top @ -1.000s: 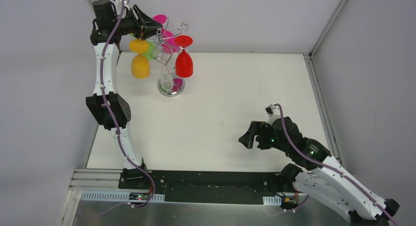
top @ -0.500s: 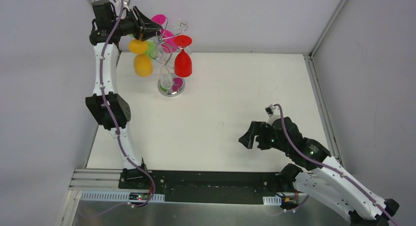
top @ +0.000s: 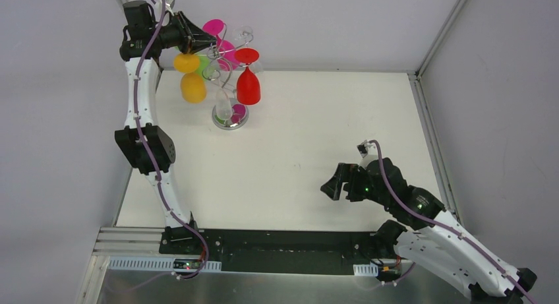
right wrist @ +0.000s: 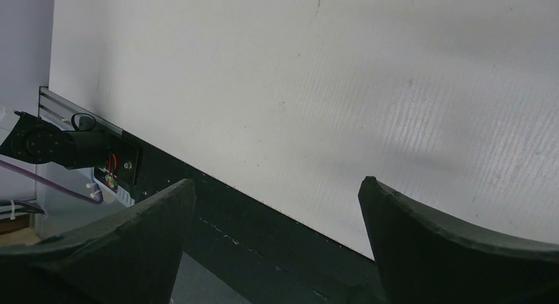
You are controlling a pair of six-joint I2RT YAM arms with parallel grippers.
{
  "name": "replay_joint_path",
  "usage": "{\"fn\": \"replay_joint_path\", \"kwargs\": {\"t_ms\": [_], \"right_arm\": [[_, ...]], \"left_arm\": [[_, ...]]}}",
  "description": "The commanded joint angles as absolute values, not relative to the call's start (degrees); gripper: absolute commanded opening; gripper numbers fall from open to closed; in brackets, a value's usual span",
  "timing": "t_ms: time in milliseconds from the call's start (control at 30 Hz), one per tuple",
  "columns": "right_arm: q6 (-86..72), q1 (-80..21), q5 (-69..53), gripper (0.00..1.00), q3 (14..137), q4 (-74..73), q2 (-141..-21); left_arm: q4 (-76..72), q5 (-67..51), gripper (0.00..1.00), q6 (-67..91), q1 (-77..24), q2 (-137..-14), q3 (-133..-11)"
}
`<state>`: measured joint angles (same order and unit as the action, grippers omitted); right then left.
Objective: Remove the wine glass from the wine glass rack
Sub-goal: Pick up the wine rack from the center of the board.
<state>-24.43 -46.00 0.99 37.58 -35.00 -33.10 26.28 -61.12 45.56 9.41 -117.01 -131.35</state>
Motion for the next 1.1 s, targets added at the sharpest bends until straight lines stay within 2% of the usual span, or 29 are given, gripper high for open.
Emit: {"fn": "replay_joint_path", "kwargs": {"t_ms": [0, 200, 1067], "right_arm": [[-25.4, -46.2, 1.0, 0.99, 37.2, -34.6, -32.2], [-25.5, -46.4, 1.1, 0.99, 37.4, -34.6, -32.6], [-25.8, -46.6, 0.9, 0.99, 38.2, -35.2, -32.6]], "left_arm": [[25.5, -65.0, 0.18, 45.2, 8.7, -116.7, -133.6], [25.2, -65.7, 0.00, 45.3, 8.3, -117.1, -133.7], [8.9, -67.1, 0.00, 59.0, 7.4, -109.3, -129.3]]}}
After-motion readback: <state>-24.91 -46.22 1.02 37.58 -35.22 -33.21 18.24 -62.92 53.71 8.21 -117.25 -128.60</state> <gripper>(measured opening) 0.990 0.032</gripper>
